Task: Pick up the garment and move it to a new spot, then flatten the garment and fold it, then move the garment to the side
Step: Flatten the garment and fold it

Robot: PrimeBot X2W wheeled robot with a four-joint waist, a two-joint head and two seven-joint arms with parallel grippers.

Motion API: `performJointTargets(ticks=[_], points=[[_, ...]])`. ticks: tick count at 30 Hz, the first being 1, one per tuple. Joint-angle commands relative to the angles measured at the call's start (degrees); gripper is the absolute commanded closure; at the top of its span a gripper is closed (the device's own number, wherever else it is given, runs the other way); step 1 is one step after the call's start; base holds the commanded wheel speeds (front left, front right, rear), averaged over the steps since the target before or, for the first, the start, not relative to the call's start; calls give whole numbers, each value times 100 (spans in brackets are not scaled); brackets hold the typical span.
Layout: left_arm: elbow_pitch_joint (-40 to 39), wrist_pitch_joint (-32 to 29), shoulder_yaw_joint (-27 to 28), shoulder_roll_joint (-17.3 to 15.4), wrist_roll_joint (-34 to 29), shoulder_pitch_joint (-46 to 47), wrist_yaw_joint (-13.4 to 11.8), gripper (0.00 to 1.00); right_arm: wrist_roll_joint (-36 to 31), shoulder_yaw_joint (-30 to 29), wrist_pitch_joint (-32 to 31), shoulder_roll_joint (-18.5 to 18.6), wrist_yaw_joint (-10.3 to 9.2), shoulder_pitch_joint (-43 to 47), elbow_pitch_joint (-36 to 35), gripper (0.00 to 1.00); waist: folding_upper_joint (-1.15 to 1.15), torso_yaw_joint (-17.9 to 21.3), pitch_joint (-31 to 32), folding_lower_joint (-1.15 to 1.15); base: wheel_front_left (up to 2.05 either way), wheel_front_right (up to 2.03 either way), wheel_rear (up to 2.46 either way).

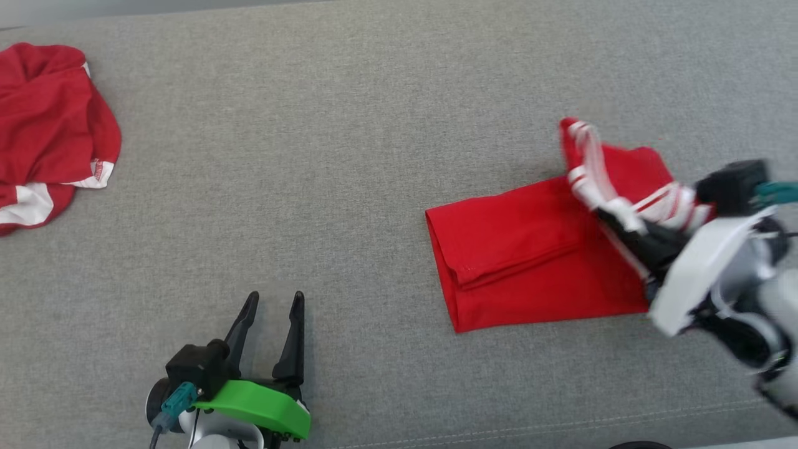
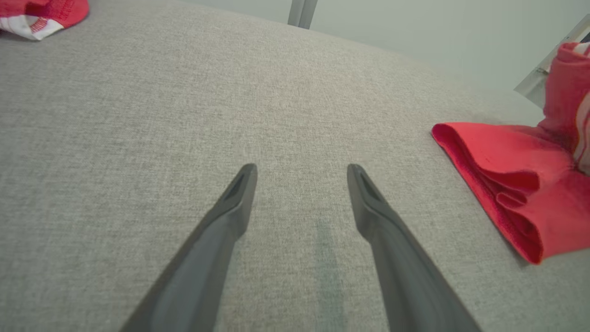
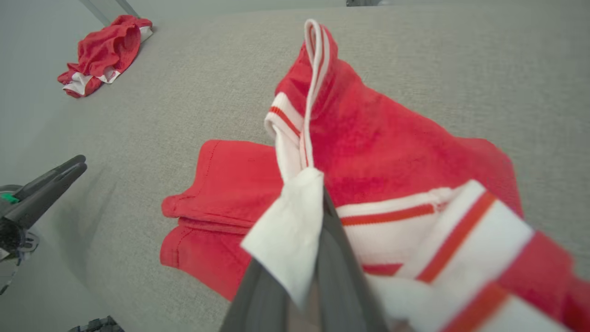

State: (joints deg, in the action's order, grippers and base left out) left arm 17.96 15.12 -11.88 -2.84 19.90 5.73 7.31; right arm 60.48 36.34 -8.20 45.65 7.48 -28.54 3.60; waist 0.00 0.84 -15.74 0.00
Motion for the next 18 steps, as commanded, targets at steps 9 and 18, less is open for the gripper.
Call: performJointTargets(ticks=[9,18], points=[[257,2,-124,-14,54,182,23,0,-2000,347,266,-2731,2,-10,1572,100,0,21,50,0,0,0,0],[307,1,-79,-14,78,0,24,0,-2683,-76,829,-3348,1,-142,1942,0,0,1,143,0,0,0,0]])
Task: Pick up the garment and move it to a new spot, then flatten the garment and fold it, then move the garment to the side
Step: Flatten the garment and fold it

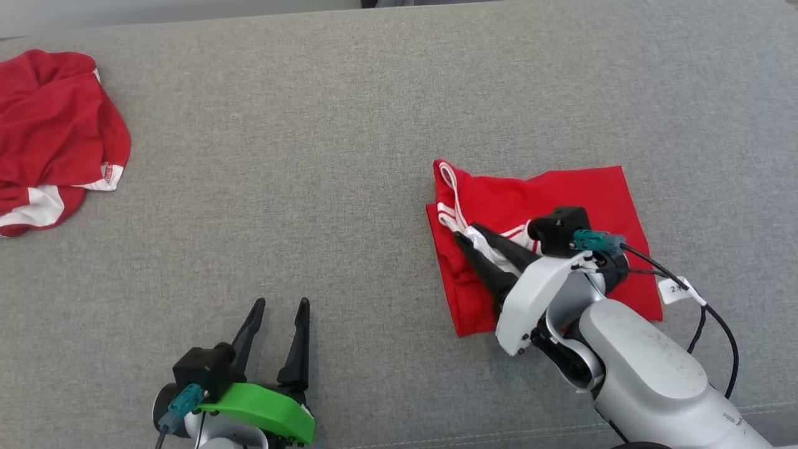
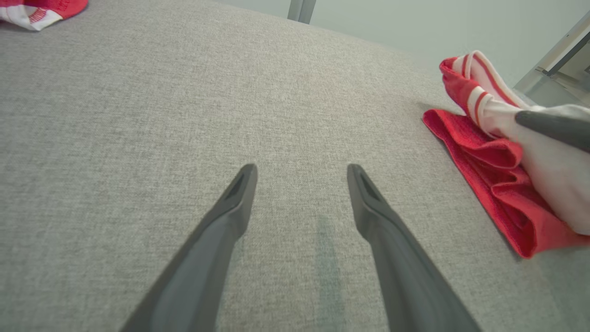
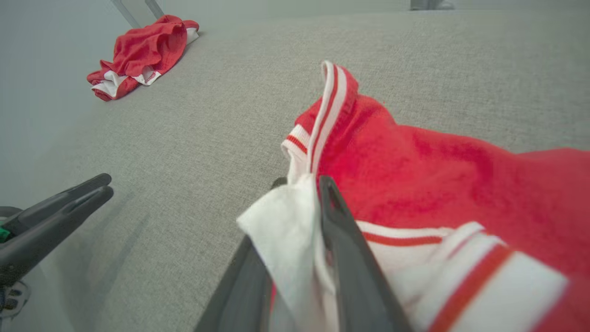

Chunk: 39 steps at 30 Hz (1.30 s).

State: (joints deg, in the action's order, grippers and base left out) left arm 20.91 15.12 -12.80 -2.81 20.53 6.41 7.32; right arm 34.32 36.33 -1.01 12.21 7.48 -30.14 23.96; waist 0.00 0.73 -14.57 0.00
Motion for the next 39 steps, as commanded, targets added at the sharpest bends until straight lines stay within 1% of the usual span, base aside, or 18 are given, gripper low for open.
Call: performJointTargets(ticks=[1,2,5,7,9,10,11,13,15,16,17,19,21,24,28,31,37,39], points=[[9,2,19,-17,45,-103,22,0,-103,-133,185,9,2,75,-253,0,0,19,41,0,0,0,0],[9,2,19,-17,45,-103,22,0,-103,-133,185,9,2,75,-253,0,0,19,41,0,0,0,0],[-37,2,124,-19,99,-217,-33,0,80,-364,332,167,1,445,-1149,0,0,65,68,0,0,0,0],[-101,2,206,-17,109,-301,-61,0,263,-758,414,379,-2,754,-1922,0,0,120,52,0,0,0,0],[-166,2,294,-18,121,-387,-75,0,216,-1375,520,605,-3,1138,-2467,0,0,179,17,0,0,0,0],[-199,1,327,-17,120,-416,-80,0,161,-1793,613,617,-3,1319,-2575,51,0,207,-11,0,0,0,0],[-229,1,334,-17,119,-434,-81,0,-22,-2172,711,635,-2,1465,-2554,100,0,229,-35,0,0,0,0],[-250,1,300,-17,133,-460,-83,0,-449,-2724,889,603,2,1664,-2274,100,0,244,-72,0,0,0,0],[-256,1,239,-18,146,-423,-81,0,-806,-3010,1102,458,3,1712,-1731,100,0,243,-98,0,0,0,0],[-253,2,213,-18,158,-391,-81,0,-1004,-3007,1204,422,2,1662,-1435,100,0,237,-108,0,0,0,0],[-238,2,190,-18,158,-358,-81,0,-1045,-2905,1306,330,2,1570,-1103,100,0,229,-109,0,0,0,0],[-183,2,140,-18,195,-305,-76,0,-1268,-2601,1479,283,2,1359,-488,100,0,195,-107,0,0,0,0],[-141,2,109,-18,229,-218,-68,0,-1266,-2308,1579,151,-2,1143,115,100,0,139,-99,0,0,0,0],[-109,2,108,-18,207,-123,-58,0,-1411,-2203,1625,-22,-3,826,703,100,0,9,-93,0,0,0,0],[-162,1,137,-17,208,-38,-46,0,-1620,-2023,1617,-252,-1,737,818,100,0,-174,-94,0,0,0,0],[-223,1,183,-17,258,-71,-49,0,-1693,-1640,1618,-410,-1,818,728,100,0,-263,-70,0,0,0,0],[-323,1,171,-17,359,-191,-89,0,-1691,-702,1620,-507,-2,882,493,100,0,-326,-33,0,0,0,0],[-356,1,175,-17,404,-228,-126,0,-1595,-579,1619,-435,-3,935,253,100,0,-309,0,0,0,0,0]])
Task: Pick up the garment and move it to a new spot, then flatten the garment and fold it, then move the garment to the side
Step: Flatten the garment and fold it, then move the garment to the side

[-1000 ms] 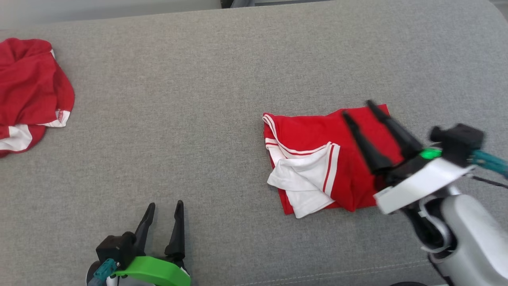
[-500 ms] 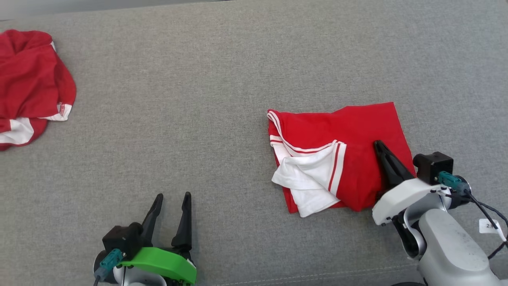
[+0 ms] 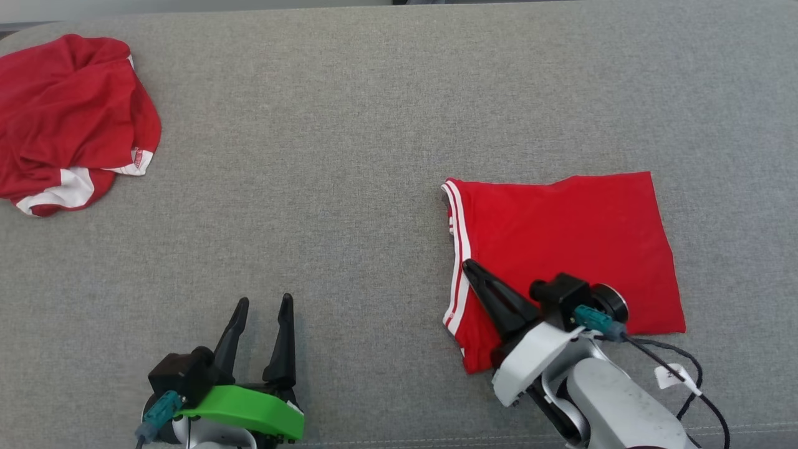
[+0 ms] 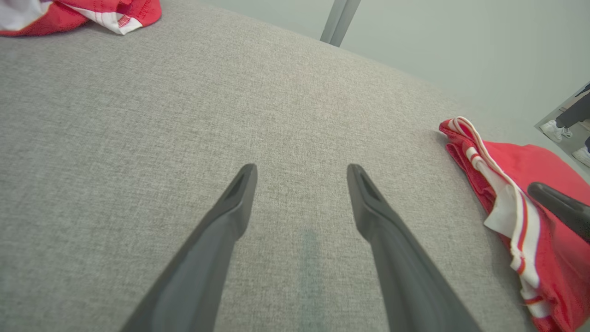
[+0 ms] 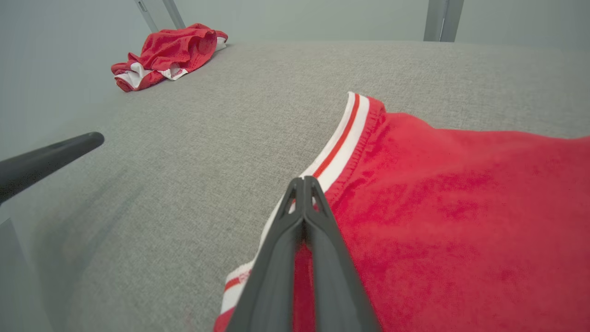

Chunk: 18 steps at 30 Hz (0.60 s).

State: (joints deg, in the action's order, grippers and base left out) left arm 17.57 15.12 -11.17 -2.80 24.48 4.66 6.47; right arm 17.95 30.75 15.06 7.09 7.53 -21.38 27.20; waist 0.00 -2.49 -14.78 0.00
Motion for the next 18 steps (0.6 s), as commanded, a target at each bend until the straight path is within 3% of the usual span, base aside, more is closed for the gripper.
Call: performJointTargets(ticks=[1,2,3,4,7,12,18], points=[[-71,2,38,-19,43,-56,-55,0,151,-123,13,127,-9,134,-241,100,0,19,42,0,0,0,0],[-119,2,70,-19,80,-72,-72,0,232,-285,13,186,-9,228,-434,99,0,30,62,0,0,0,0],[-180,2,103,-19,97,-92,-98,0,269,-491,13,273,-9,336,-615,57,0,49,71,0,0,0,0],[-240,1,140,-19,89,-110,-116,0,371,-668,13,341,-8,459,-715,0,0,83,65,0,0,0,0],[-381,1,224,-18,72,-156,-158,0,476,-1018,13,587,-8,575,-804,0,0,184,14,0,0,0,0],[-708,2,327,-18,-110,-58,-199,0,895,-1525,-242,1063,-4,299,-311,0,0,442,-236,0,0,0,0],[-940,1,366,-19,-260,164,-223,0,1413,-1285,-765,1105,-5,-365,364,0,0,677,-602,0,0,0,0]])
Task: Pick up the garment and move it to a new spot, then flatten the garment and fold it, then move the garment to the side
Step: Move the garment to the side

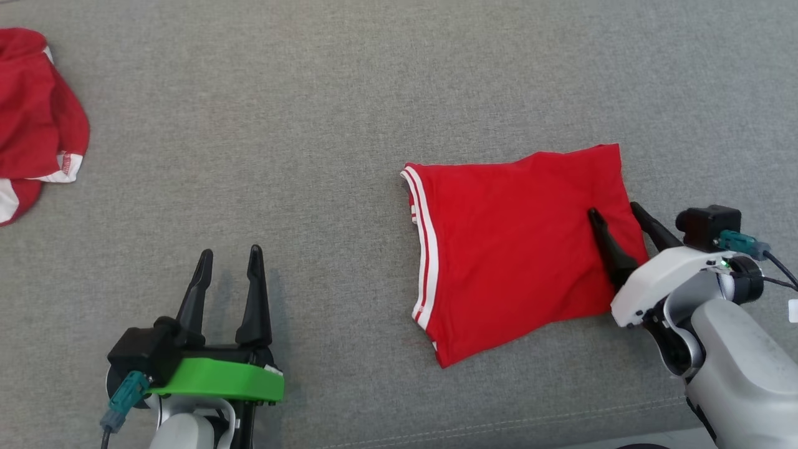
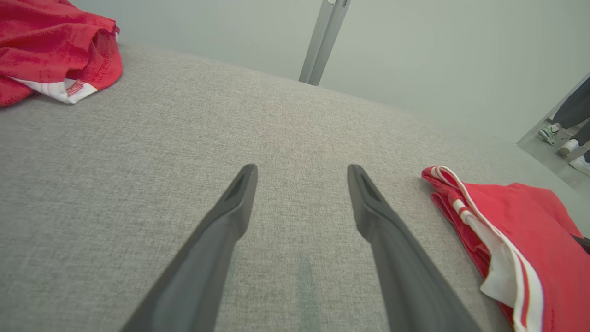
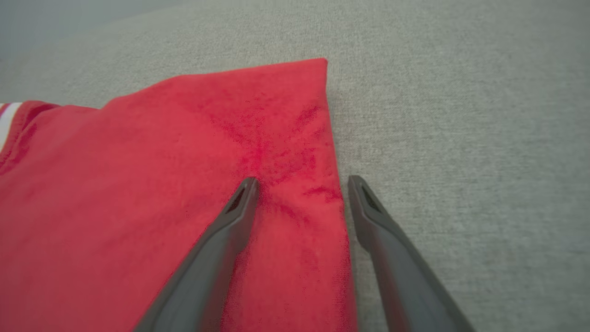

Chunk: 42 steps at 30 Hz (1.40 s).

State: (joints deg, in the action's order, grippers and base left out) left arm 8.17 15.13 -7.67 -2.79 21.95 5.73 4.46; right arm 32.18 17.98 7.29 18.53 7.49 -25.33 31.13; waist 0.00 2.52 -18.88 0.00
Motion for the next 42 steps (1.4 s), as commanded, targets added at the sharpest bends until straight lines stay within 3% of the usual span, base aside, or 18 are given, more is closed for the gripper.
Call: performJointTargets(ticks=[1,7,8,9,16,24,29,36,37,38,42], points=[[-18,0,20,-21,-32,86,-23,0,44,70,-22,-53,0,-93,58,0,0,206,-238,0,0,0,0],[-69,0,38,-20,-188,236,21,0,691,482,-349,-115,-6,-465,471,0,0,313,-452,0,0,0,0],[-66,0,35,-20,-222,250,36,0,903,571,-434,-104,-5,-486,444,88,0,320,-470,0,0,0,0],[-57,0,32,-20,-249,261,49,0,1079,726,-554,-52,-5,-507,381,100,0,324,-487,0,0,0,0],[-178,0,120,-20,-514,470,118,0,1622,982,-519,915,-11,-1488,312,100,0,566,-799,0,0,0,0],[-308,0,107,-22,-702,794,207,0,1526,993,-356,2004,-5,-2640,1416,100,0,601,-1132,0,0,0,0],[-364,0,-3,-22,-680,810,222,0,1198,899,-64,2363,-5,-3120,2346,100,0,401,-1146,0,0,0,0],[-344,0,-32,-21,-618,688,176,0,812,757,544,2261,-5,-3637,3209,98,0,201,-1104,0,0,0,0],[-353,0,-30,-21,-601,690,152,0,719,765,588,2221,-5,-3680,3360,24,0,181,-1105,0,0,0,0],[-357,0,-28,-21,-573,681,150,0,633,774,636,2193,-5,-3740,3497,0,0,166,-1101,0,0,0,0],[-382,1,20,-21,-506,659,96,0,213,736,769,2220,-5,-3950,3824,0,0,144,-1025,0,0,0,0]])
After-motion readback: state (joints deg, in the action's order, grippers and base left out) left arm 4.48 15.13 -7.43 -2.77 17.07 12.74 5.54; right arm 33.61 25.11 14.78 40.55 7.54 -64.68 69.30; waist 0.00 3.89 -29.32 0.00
